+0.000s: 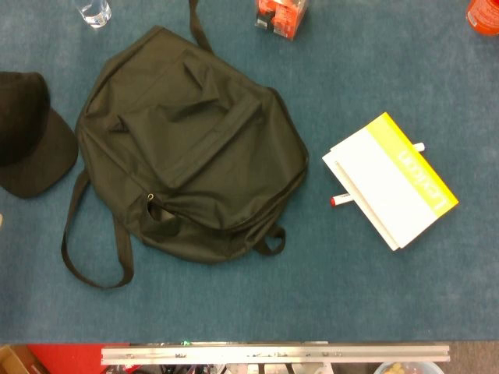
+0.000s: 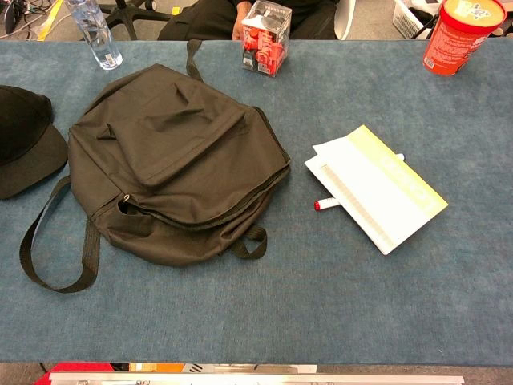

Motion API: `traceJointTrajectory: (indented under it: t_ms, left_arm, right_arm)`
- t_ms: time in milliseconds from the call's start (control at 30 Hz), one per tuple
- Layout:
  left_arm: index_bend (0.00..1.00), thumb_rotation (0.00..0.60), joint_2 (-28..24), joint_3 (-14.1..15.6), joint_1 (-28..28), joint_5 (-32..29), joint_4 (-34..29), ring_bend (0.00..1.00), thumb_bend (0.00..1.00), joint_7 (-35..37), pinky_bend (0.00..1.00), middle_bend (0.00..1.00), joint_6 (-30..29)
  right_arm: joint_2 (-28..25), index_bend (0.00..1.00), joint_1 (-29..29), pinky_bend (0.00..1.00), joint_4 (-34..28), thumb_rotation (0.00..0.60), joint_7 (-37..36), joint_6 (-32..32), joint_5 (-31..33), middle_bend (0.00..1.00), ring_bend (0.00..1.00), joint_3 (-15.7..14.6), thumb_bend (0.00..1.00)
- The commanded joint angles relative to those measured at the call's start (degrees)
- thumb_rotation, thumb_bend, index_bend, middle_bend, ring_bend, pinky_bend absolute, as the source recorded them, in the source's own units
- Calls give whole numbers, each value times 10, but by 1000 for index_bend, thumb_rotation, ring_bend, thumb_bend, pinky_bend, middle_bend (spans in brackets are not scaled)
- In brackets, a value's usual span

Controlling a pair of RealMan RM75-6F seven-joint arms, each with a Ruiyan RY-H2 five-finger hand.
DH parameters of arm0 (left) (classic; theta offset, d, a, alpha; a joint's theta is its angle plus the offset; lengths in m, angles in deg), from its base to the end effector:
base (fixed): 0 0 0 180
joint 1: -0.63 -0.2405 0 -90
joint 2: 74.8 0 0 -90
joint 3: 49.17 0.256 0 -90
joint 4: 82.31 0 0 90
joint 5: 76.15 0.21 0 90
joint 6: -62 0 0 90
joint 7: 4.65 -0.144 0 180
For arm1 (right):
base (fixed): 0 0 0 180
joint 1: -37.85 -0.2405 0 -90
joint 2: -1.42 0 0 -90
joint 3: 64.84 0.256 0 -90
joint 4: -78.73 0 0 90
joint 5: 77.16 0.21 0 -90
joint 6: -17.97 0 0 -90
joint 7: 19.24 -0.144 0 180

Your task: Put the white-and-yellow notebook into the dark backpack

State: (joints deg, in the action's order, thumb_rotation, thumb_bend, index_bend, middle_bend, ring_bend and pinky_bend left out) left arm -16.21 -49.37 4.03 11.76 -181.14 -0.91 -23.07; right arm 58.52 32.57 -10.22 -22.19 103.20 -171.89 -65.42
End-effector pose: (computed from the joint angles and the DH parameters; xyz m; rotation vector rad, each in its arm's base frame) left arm -0.2993 0.1622 0.1710 -1.3958 -1.0040 -0.9358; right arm -0.3155 -0.1705 0.1876 1.5845 -0.7842 0.8404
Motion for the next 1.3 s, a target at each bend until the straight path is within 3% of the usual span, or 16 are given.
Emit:
traceJointTrajectory:
  t_ms: [33,700,1033,1300]
  left_arm:
    - [0,600,1,1,2,-2,0,14,247,-2,88,15,5]
    - [0,600,-2,1,-1,-1,-8,15,247,-6,88,15,-1]
    - [0,600,-3,3,-5,2,-8,15,248,-3,88,15,-5]
    - [0,600,-6,6,-9,4,-12,15,247,-4,88,15,-10]
  right_arm:
    - [1,202,-1,250,1,600,0,-1,0,252,141,0,355]
    - [-4,202,-23,250,7,600,-3,-23,-10,252,141,2,354]
    - [-9,202,-73,250,13,600,15,-99,-26,252,141,-4,355]
    - [23,202,-122,250,37,600,40,-173,-41,252,141,-11,327]
